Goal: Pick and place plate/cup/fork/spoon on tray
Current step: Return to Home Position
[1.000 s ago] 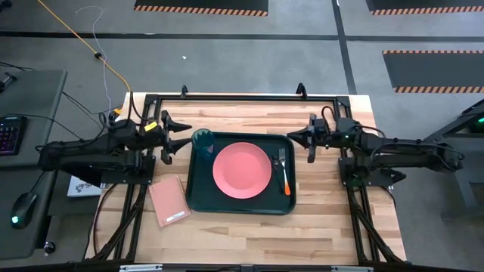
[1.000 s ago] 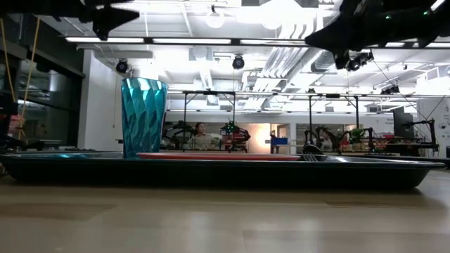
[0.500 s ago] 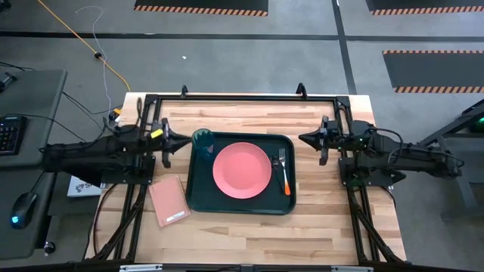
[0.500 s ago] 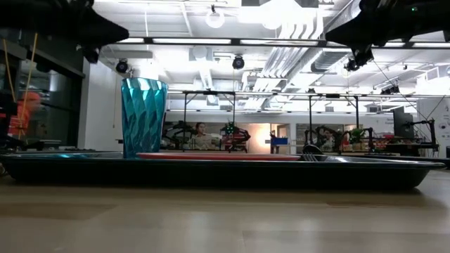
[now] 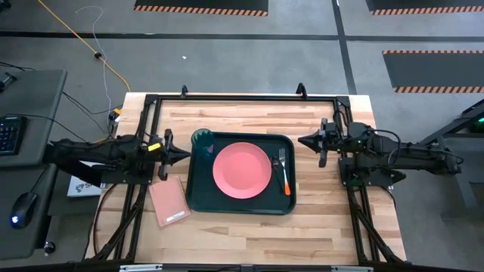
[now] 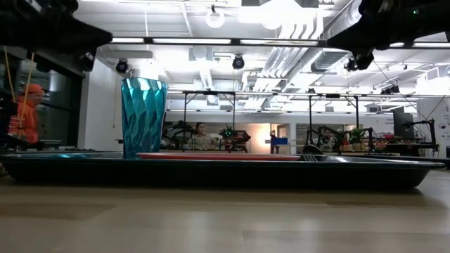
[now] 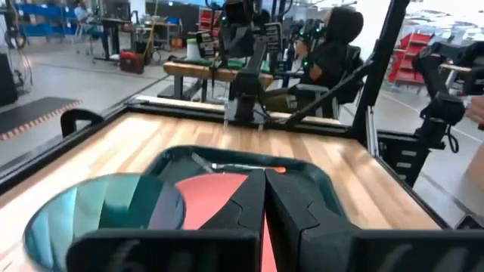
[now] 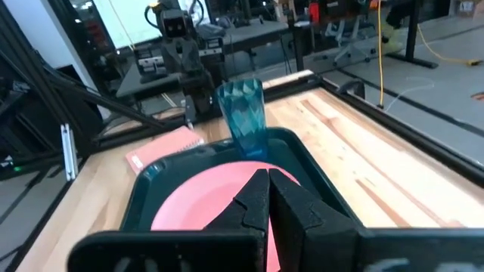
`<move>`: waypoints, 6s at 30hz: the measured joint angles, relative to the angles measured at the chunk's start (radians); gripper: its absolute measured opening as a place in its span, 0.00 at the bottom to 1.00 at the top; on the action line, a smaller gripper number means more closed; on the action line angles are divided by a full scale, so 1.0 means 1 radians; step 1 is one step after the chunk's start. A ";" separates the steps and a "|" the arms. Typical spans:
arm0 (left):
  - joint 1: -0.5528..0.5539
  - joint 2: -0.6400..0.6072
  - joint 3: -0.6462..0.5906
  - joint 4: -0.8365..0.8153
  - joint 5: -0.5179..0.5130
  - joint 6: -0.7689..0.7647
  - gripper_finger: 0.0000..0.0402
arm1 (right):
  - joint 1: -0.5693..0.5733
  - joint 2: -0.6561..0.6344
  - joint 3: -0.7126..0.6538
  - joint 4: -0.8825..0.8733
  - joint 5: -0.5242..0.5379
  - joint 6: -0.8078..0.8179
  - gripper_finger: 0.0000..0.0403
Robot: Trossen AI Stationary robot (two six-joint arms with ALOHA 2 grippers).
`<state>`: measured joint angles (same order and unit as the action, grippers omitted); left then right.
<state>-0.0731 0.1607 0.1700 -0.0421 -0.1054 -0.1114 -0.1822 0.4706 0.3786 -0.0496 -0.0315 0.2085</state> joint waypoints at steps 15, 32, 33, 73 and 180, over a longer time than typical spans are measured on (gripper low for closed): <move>-0.019 -0.136 -0.158 0.065 -0.002 0.012 0.00 | 0.000 0.000 0.000 -0.030 0.005 0.045 0.00; -0.019 -0.121 -0.158 0.064 0.014 0.018 0.00 | 0.005 -0.140 -0.002 -0.207 0.093 0.081 0.00; -0.019 -0.121 -0.158 0.064 0.014 0.018 0.00 | 0.009 -0.159 -0.002 -0.208 0.093 0.079 0.00; -0.019 -0.120 -0.157 0.064 0.015 0.018 0.01 | 0.187 -0.438 -0.369 0.081 0.125 -0.129 0.00; -0.019 -0.120 -0.157 0.064 0.015 0.018 0.01 | 0.186 -0.437 -0.370 0.082 0.126 0.000 0.00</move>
<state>-0.0924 0.0410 0.0128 0.0219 -0.0902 -0.0933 0.0036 0.0334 0.0082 0.0325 0.0948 0.2089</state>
